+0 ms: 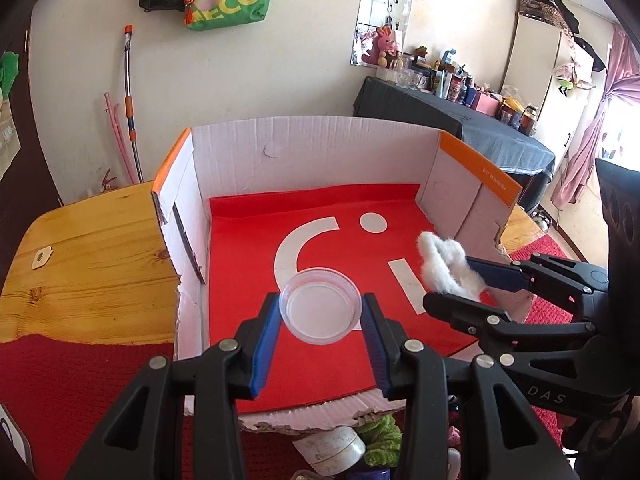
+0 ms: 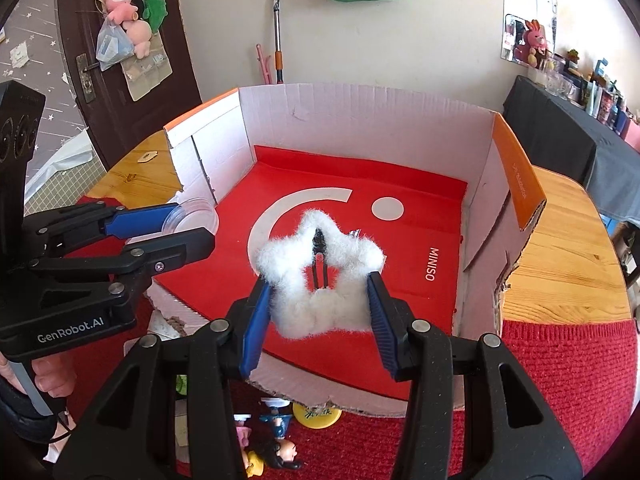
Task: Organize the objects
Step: 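Carry the clear lid and white star plush into the cardboard box with both tools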
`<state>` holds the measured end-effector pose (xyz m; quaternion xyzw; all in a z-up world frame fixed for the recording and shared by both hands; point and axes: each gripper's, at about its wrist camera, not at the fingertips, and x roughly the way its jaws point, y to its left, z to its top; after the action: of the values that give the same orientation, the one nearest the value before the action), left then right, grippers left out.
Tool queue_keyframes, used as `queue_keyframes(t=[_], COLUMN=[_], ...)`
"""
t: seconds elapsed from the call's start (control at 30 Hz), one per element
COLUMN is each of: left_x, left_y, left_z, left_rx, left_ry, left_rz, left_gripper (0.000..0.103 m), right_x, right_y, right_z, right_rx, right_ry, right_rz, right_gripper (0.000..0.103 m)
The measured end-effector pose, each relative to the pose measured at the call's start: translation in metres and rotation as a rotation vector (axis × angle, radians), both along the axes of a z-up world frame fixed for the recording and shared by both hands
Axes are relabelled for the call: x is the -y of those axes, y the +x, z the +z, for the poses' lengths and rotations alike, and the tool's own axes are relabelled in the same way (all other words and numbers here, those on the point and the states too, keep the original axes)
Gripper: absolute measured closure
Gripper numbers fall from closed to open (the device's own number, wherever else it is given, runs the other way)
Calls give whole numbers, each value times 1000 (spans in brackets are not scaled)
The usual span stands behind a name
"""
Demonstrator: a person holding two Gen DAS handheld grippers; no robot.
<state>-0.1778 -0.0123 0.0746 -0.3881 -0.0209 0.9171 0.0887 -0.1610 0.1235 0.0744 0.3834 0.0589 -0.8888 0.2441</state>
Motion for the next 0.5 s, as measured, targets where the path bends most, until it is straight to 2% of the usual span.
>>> queue_keyframes(t=[0.5], left_x=[9], left_y=[-31], left_z=[-15], left_rx=[43], left_ry=[-15], left_rz=[30], left_gripper=[61], right_x=[7], right_y=[-32], right_z=[-18], right_rx=[34], right_ry=[29], right_rz=[-13], right_gripper=[59])
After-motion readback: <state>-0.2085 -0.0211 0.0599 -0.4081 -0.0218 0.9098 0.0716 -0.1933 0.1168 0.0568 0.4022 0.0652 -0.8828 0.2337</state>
